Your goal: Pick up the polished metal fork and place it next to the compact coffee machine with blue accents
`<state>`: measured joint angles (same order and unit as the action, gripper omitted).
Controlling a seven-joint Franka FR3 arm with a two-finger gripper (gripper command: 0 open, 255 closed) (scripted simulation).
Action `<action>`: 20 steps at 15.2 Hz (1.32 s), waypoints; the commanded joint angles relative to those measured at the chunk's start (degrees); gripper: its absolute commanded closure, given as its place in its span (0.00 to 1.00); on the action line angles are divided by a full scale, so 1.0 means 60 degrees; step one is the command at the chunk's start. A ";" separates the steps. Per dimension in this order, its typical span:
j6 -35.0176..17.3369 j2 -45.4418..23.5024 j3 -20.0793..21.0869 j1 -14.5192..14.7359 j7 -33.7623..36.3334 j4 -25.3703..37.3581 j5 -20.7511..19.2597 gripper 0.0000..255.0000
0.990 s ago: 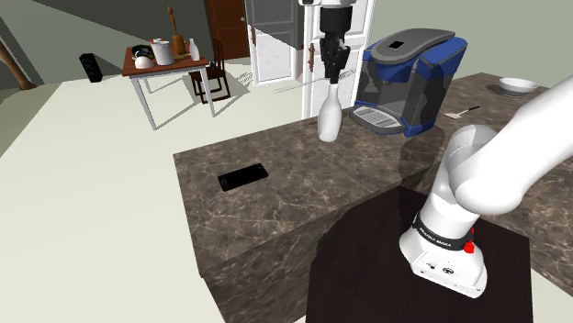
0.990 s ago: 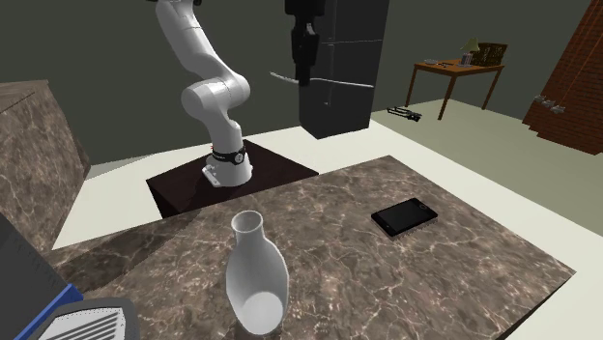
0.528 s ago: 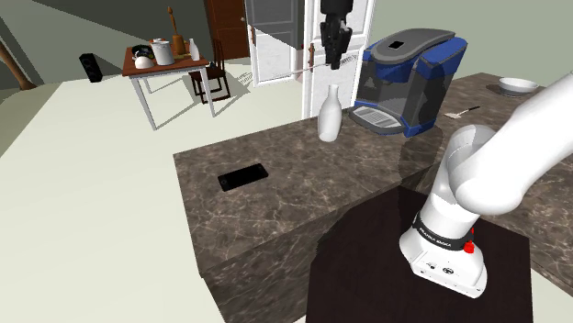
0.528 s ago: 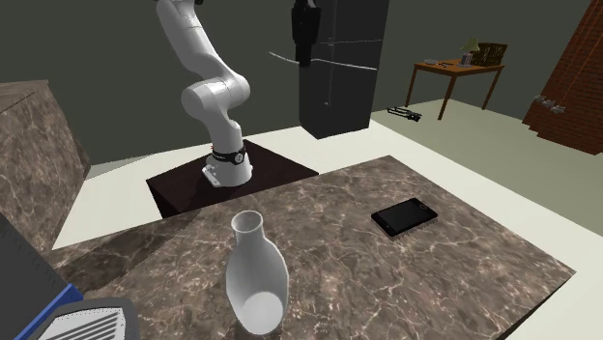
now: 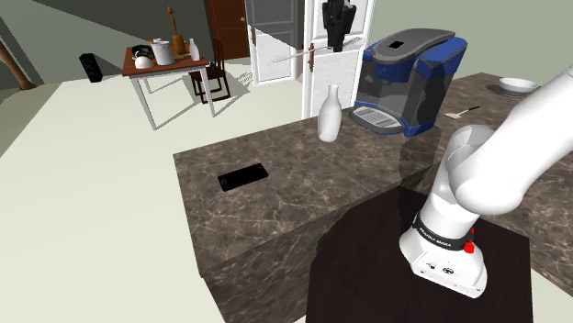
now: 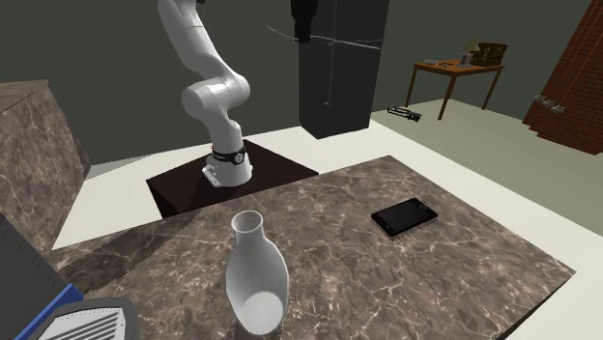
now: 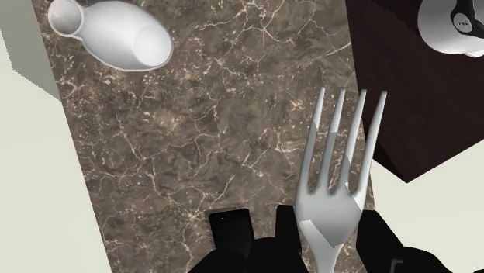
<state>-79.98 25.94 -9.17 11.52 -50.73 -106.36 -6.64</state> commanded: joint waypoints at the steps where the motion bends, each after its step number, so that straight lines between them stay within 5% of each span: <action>1: 0.0227 -0.0127 0.0007 0.0009 -0.0016 0.0349 0.0017 1.00; 6: 0.0763 -0.0399 0.0009 0.0023 -0.0072 0.1157 0.0044 1.00; 20: 0.1152 0.1416 -0.2013 -0.0814 -0.2966 0.0187 -0.1420 1.00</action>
<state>-73.08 33.89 -20.40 6.93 -67.30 -104.96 -14.49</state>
